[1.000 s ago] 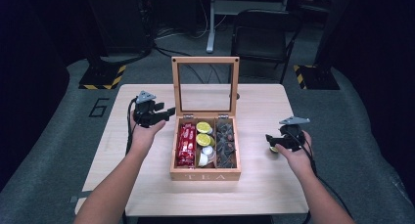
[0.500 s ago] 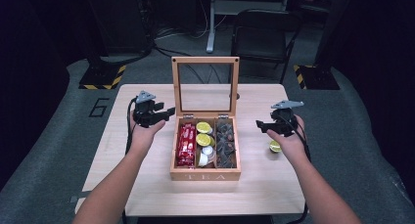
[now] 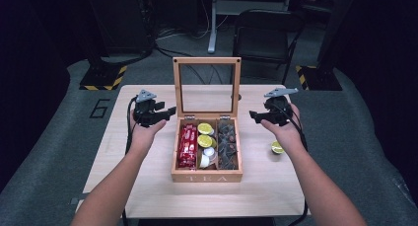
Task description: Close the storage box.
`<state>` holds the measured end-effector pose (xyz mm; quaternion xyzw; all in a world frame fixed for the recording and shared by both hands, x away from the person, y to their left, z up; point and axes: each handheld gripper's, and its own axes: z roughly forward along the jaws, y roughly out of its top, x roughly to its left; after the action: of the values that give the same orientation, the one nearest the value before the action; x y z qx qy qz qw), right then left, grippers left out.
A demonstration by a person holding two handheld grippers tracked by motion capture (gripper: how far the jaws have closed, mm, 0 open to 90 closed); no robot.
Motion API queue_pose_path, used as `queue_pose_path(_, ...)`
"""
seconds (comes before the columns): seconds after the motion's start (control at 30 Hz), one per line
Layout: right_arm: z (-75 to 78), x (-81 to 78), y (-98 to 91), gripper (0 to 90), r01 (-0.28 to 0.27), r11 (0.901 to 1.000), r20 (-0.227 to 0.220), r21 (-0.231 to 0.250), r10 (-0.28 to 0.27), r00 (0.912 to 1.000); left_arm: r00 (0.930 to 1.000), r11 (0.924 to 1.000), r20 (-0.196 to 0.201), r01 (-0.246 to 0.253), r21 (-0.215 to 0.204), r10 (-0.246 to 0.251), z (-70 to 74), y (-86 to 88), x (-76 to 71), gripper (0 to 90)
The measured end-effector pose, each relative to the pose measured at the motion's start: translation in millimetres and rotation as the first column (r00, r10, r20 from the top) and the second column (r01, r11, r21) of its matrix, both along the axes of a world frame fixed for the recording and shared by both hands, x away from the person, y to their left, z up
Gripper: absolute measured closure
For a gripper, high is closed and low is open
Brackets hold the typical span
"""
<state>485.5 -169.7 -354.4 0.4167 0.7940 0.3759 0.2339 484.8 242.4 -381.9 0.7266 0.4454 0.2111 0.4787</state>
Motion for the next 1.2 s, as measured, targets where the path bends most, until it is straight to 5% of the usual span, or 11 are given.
queue_pose_path(0.37,12.0,11.4,14.6,31.0,-0.007,1.0,0.001,-0.002,0.007,1.0,1.0,1.0,-0.001,0.002,0.0,-0.002,-0.1,0.4,0.5,43.0)
queue_pose_path(0.6,0.6,22.2,27.3,31.0,-0.03,0.9995,-0.01,0.002,0.03,0.9995,0.9999,1.0,-0.008,0.01,-0.002,-0.01,-2.0,-3.4,0.6,43.0)
queue_pose_path(1.2,-19.6,63.1,53.2,30.8,0.032,0.999,-0.06,0.031,-0.03,0.9978,1.0,0.9999,-0.007,-0.003,-0.015,0.003,-6.6,2.2,0.0,43.0)
